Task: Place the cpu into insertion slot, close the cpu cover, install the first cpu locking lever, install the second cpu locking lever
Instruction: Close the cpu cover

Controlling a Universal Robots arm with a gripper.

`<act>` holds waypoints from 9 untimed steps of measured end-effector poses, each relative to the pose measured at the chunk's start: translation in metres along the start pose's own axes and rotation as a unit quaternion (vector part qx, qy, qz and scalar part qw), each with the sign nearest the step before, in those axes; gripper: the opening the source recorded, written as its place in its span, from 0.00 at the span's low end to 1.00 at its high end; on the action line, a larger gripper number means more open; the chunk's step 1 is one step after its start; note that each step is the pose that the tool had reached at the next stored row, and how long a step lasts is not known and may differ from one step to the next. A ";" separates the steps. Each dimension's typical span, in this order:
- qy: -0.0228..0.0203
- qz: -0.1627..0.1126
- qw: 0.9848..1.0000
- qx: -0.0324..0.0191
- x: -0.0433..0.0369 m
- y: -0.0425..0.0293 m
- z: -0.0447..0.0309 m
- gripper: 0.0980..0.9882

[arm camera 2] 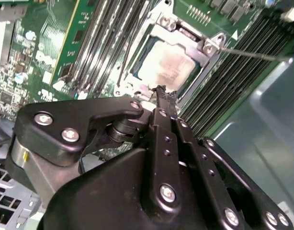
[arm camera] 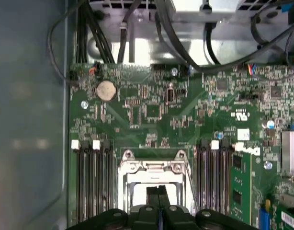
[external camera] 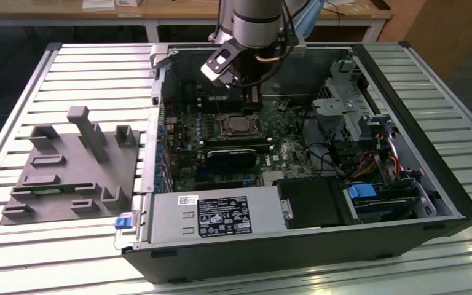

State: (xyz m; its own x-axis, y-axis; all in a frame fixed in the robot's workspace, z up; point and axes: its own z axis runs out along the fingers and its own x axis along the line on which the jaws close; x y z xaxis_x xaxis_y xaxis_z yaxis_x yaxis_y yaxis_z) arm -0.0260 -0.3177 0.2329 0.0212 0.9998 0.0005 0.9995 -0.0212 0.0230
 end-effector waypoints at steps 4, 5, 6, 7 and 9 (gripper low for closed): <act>0.000 0.000 1.000 0.000 -0.0016 -0.0055 0.0022 0.00; 0.000 0.000 1.000 0.000 -0.0021 -0.0071 0.0025 0.00; 0.000 0.000 1.000 0.000 -0.0025 -0.0088 0.0029 0.00; 0.000 0.000 1.000 0.000 -0.0027 -0.0106 0.0031 0.00; 0.000 0.000 1.000 0.000 -0.0029 -0.0138 0.0033 0.00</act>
State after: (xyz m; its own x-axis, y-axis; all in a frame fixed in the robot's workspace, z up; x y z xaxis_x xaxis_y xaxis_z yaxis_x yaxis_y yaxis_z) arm -0.0398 -0.3203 0.2293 0.0212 0.9998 0.0005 0.9995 -0.0212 0.0239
